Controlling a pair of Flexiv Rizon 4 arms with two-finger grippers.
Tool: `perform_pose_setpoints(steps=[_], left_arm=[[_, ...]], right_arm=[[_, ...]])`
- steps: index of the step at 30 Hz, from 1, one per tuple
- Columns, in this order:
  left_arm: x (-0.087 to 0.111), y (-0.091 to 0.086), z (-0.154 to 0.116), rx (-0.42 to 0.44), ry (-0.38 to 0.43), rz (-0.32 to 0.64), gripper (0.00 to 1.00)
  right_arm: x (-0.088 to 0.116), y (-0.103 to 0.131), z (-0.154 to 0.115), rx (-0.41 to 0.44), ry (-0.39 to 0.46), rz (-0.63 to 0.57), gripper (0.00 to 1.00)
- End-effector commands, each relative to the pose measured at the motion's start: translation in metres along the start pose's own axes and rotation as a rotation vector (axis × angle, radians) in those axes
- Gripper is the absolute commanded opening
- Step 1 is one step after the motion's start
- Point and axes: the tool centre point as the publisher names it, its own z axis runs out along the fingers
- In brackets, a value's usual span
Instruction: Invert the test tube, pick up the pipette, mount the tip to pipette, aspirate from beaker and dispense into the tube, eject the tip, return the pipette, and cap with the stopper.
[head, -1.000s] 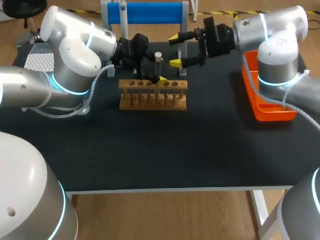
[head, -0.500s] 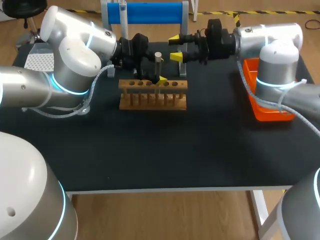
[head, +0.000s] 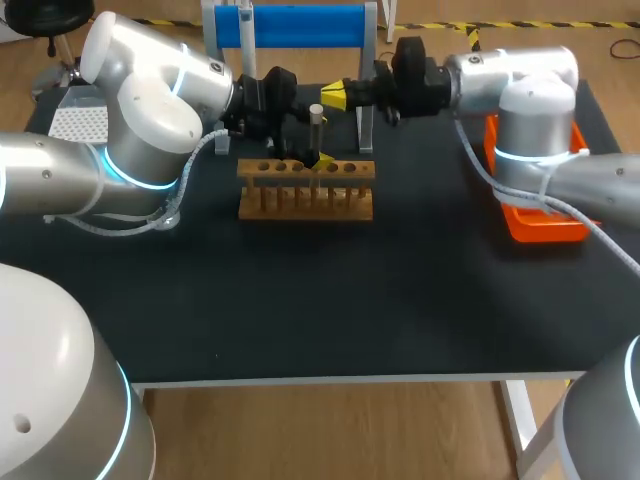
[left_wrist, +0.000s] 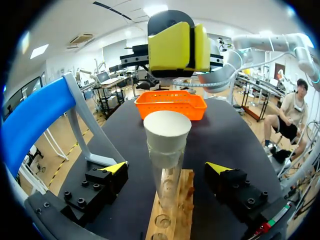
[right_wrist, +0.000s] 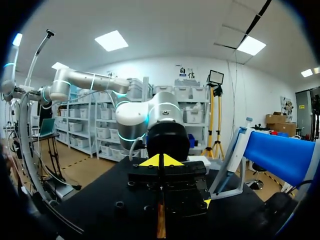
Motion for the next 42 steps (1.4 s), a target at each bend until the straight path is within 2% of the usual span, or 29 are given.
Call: perform_pose_setpoints(steps=[1, 17, 35, 42], left_arm=[[0.000, 0.000, 0.000, 0.000, -0.001, -0.001, 1.00], [0.000, 0.000, 0.000, 0.000, -0.001, -0.001, 1.00], [0.000, 0.000, 0.000, 0.000, -0.001, -0.001, 1.00], [0.000, 0.000, 0.000, 0.000, -0.001, -0.001, 1.00]], right_arm=[[-0.007, -0.003, 0.004, 0.010, 0.022, 0.006, 0.00], [-0.007, -0.017, 0.011, 0.031, 0.031, 0.036, 0.00], [-0.005, -0.045, 0.016, 0.109, 0.042, 0.134, 0.00], [-0.004, -0.044, 0.014, 0.092, 0.027, 0.129, 0.00]])
